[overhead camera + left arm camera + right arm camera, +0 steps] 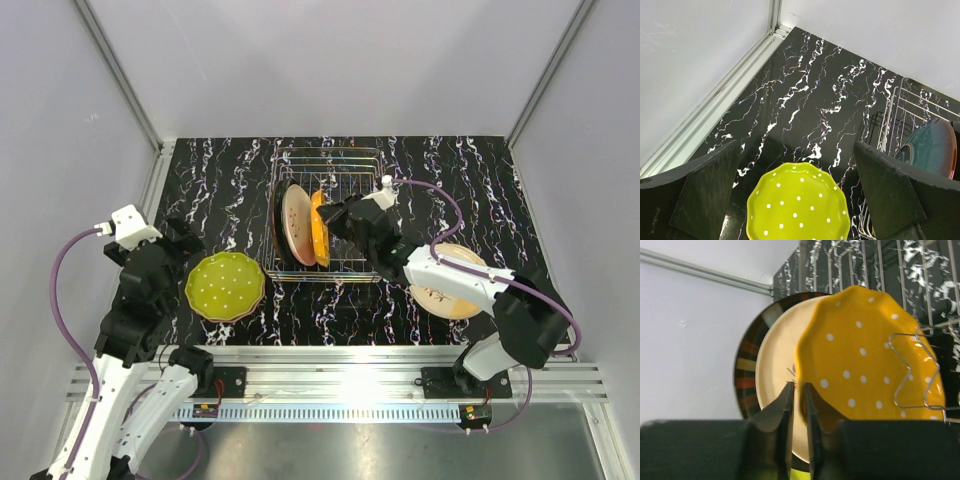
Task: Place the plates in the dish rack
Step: Insert the plate into the dish rack
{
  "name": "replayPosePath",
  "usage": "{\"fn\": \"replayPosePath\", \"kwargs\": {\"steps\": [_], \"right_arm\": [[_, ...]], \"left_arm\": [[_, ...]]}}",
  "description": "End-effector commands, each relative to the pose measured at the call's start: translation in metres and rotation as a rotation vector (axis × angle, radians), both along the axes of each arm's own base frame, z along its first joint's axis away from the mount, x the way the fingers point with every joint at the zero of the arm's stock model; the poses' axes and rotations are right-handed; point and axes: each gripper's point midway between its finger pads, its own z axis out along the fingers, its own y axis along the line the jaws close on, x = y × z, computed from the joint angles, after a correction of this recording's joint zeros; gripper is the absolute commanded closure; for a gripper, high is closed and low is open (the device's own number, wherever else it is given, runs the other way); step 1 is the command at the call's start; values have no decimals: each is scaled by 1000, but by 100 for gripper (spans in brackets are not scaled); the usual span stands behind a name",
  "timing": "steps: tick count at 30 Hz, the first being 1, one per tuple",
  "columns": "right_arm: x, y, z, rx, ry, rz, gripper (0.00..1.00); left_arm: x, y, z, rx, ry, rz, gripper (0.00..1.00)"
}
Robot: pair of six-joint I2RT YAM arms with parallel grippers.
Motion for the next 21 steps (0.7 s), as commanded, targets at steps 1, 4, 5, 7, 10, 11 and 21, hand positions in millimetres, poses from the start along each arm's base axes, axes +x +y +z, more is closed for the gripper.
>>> {"fn": "replayPosePath", "kwargs": {"steps": [1, 4, 5, 7, 10, 11, 21], "right_arm": [[4, 11, 77, 166, -167, 10, 77], [2, 9, 81, 161, -179, 13, 59], [1, 8, 86, 153, -195, 19, 56], [-1, 5, 92, 139, -205, 21, 52], [-7, -4, 103, 107, -230, 15, 48], [-10, -11, 111, 103, -247, 7, 47], [-53, -129, 58, -271, -162, -200, 46]], "left_arm": [[5, -3, 4, -2, -16, -11, 1], [4, -3, 4, -3, -18, -11, 1], [4, -3, 4, -2, -16, -11, 1], [5, -3, 3, -2, -15, -12, 1], [4, -3, 3, -1, -16, -12, 1], [4, -3, 4, -2, -17, -12, 1], [4, -4, 3, -3, -15, -21, 1]]}}
